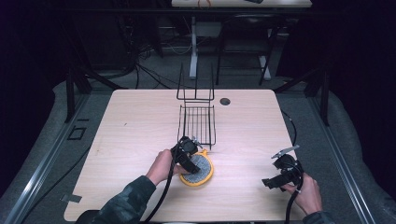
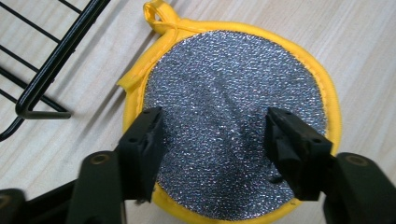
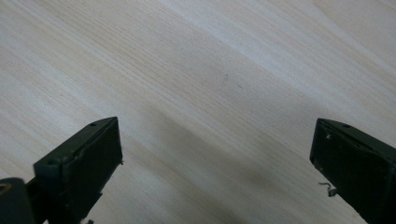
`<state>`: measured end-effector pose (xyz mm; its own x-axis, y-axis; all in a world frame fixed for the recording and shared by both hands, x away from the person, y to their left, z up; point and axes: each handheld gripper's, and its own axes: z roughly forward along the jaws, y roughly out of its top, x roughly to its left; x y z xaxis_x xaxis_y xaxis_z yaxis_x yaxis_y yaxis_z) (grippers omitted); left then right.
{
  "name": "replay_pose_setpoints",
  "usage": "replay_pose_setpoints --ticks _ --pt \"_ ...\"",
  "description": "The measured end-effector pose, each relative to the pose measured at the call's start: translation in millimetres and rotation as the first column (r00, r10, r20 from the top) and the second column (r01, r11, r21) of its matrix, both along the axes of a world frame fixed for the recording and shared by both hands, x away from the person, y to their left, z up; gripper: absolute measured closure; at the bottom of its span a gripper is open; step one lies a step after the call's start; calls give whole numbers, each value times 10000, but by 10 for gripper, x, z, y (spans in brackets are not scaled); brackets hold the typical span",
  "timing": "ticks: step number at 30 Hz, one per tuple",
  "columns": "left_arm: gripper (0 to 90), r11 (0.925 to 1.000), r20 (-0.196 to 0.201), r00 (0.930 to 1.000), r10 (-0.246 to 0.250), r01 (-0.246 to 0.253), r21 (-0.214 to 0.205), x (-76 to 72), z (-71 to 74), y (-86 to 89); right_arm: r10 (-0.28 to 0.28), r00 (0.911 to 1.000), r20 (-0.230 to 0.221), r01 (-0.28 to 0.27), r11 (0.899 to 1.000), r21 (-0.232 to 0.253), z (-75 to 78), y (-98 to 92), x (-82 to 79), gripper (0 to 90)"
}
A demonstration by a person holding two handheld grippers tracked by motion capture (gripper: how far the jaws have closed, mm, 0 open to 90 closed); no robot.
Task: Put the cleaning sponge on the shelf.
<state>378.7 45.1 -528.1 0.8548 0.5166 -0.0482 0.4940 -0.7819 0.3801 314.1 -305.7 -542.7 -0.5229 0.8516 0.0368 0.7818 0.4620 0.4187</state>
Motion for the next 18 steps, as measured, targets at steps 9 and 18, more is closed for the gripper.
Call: replay_pose_setpoints --ticks 9,18 --pt "565 9998 412 9991 -19 11 184 -68 -21 -35 1 10000 -56 -1 10000 -9 7 0 0 19" --pt "731 10000 413 9991 46 -48 42 -86 -42 -31 14 10000 12 -14 10000 -51 3 4 -1 19"
